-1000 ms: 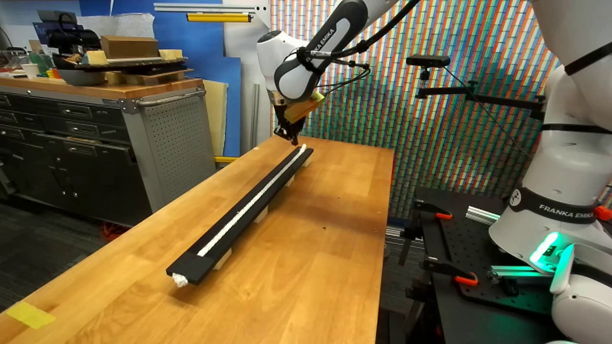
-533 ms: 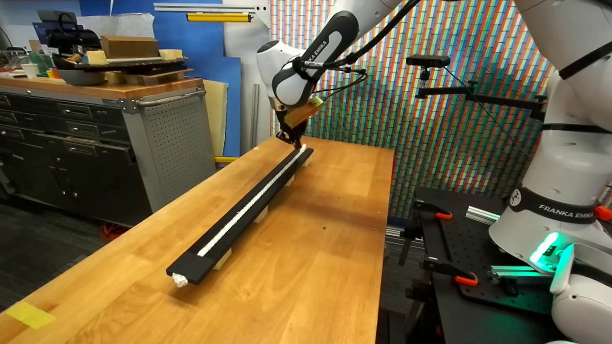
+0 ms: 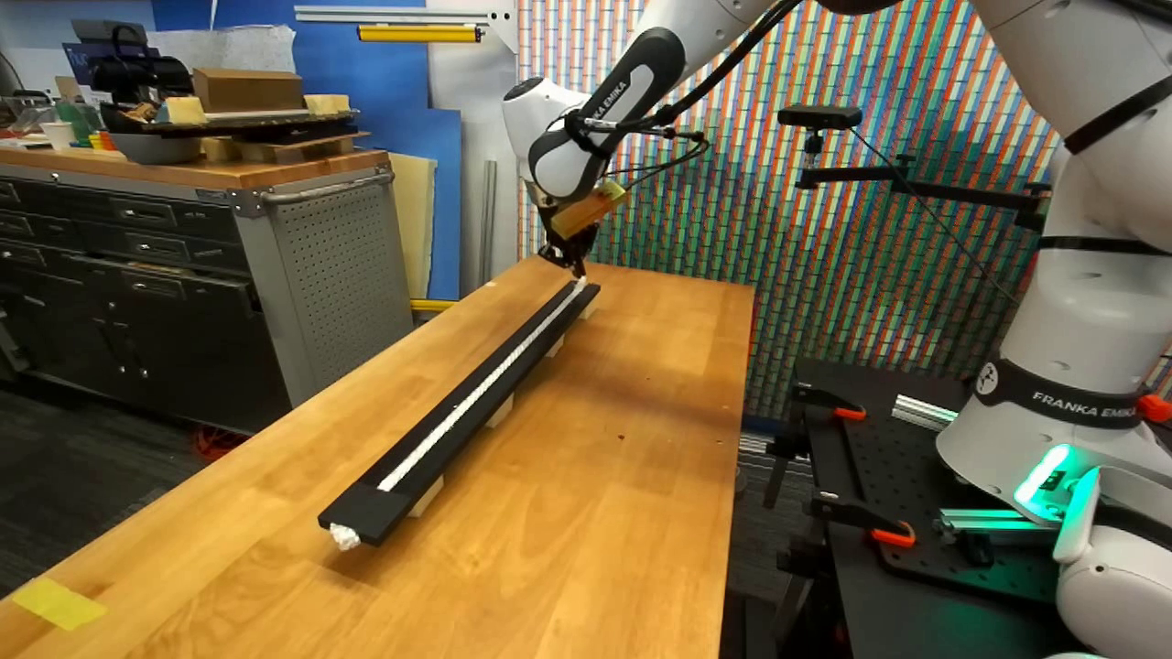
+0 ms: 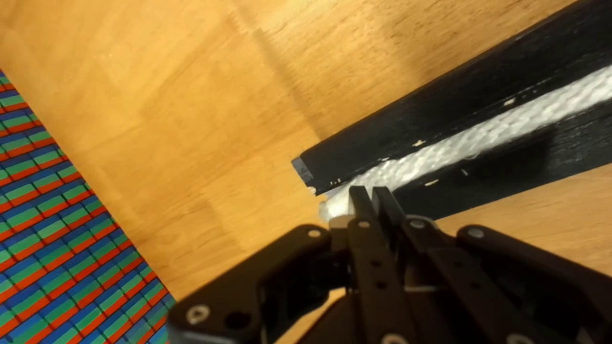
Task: Put the rope in the groove then press down on the rope
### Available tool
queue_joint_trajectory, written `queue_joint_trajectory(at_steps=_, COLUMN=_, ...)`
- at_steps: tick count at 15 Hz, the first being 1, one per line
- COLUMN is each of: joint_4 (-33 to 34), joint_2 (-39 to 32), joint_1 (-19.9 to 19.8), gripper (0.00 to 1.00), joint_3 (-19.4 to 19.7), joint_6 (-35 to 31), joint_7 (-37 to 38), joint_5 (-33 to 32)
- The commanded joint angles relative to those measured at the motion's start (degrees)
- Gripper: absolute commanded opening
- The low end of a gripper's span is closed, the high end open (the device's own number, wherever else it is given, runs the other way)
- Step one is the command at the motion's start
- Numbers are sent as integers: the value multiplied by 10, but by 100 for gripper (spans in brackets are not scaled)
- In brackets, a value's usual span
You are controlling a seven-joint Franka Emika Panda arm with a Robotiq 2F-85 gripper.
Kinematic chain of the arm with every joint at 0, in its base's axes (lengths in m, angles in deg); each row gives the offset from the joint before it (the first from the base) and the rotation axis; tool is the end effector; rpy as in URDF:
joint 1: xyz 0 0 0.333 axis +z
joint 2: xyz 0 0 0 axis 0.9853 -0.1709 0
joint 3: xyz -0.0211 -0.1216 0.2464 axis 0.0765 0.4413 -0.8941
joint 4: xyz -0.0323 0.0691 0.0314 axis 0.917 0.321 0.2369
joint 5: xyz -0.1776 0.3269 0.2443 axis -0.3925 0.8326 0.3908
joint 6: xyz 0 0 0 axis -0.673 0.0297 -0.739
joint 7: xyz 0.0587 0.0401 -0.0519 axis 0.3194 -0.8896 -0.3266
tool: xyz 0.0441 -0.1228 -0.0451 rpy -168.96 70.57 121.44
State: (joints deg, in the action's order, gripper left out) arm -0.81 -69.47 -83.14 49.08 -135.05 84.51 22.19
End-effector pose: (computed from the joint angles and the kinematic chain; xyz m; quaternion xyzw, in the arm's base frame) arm 0.6656 -0.2480 0.1216 0.9334 -0.2905 -0.0113 0.2103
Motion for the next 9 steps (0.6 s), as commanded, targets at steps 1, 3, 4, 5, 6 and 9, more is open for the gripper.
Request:
queue_joint_trajectory(at_steps=1, joint_4=46, joint_2=-31, joint_1=-9, gripper=9, joint_3=4, joint_6=21, joint_7=5, joint_5=20)
queue_joint_trajectory(at_steps=3, joint_4=56, joint_2=-40, joint_1=-13, gripper=9, joint_3=3, joint_6=22, joint_7=5, joint_5=27)
queue_joint_trajectory(at_steps=4, joint_4=61, joint_2=-45, joint_1=-16, gripper=9, joint_3=3, joint_6=24, joint_7=3, joint_5=32)
queue_joint_trajectory(at_steps=5, joint_4=66, joint_2=-50, joint_1=-18, gripper=10, joint_3=2, joint_6=24, joint_7=2, joint_5=37)
queue_joint_trajectory(at_steps=6, joint_4=72, joint_2=-55, joint_1=-21, gripper=10, joint_3=1, joint_6=25, joint_7=1, joint_5=42)
queue_joint_trajectory(at_steps=9, joint_4=89, joint_2=-71, joint_1=-27, gripper=9, joint_3=2, joint_6=34, joint_7=0, joint_5=53)
